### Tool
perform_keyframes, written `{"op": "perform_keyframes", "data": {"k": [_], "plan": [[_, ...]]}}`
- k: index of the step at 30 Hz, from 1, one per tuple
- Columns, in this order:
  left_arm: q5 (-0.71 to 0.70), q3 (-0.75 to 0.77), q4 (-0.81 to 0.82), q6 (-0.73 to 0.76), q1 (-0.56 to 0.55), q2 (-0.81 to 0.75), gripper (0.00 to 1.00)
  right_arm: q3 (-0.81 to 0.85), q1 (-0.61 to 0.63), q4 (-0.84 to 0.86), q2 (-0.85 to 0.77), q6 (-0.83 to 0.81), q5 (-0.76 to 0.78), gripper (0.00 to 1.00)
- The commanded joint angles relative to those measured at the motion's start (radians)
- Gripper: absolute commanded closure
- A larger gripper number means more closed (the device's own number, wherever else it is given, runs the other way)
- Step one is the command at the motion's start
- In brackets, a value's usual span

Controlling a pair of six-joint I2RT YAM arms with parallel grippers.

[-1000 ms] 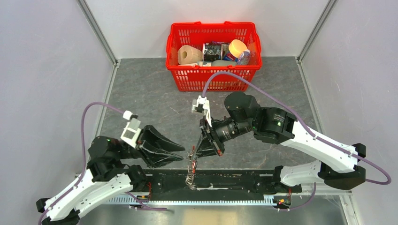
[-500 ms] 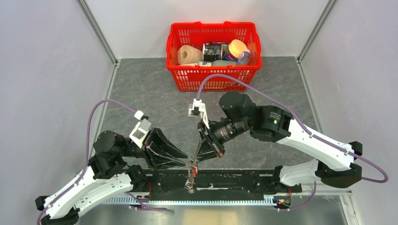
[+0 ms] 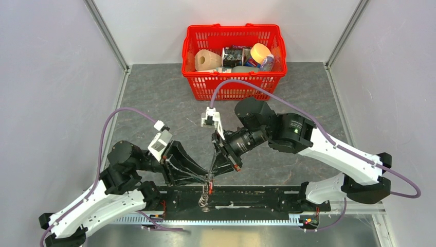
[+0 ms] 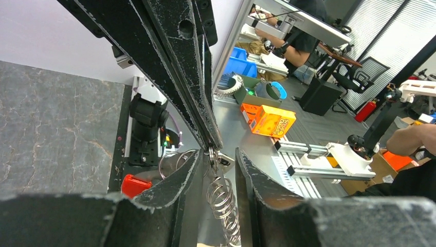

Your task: Put the keys on the keyring

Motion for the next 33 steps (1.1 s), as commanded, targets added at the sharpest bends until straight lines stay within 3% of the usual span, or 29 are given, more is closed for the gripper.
{"op": "perform_keyframes", "data": {"k": [1,17,21,29,33], "plan": [[0.034,0.033,0.005,-0.023,0.002,0.005,0.65,0.055,0.005,0.022,0.006,-0.022,-0.027,1.00],[0.048,0.037,0.005,-0.023,0.002,0.024,0.85,0.053,0.009,0.016,0.015,-0.038,-0.025,1.00],[0.049,0.036,0.005,-0.023,0.002,0.029,0.98,0.054,0.014,0.006,0.017,-0.053,-0.019,1.00],[0.001,0.017,0.005,-0.006,0.002,-0.006,0.98,0.053,0.020,-0.016,0.008,-0.094,0.029,1.00],[-0.044,0.004,0.016,0.000,0.002,-0.039,0.98,0.049,0.020,-0.001,-0.009,-0.092,0.047,0.80]]}}
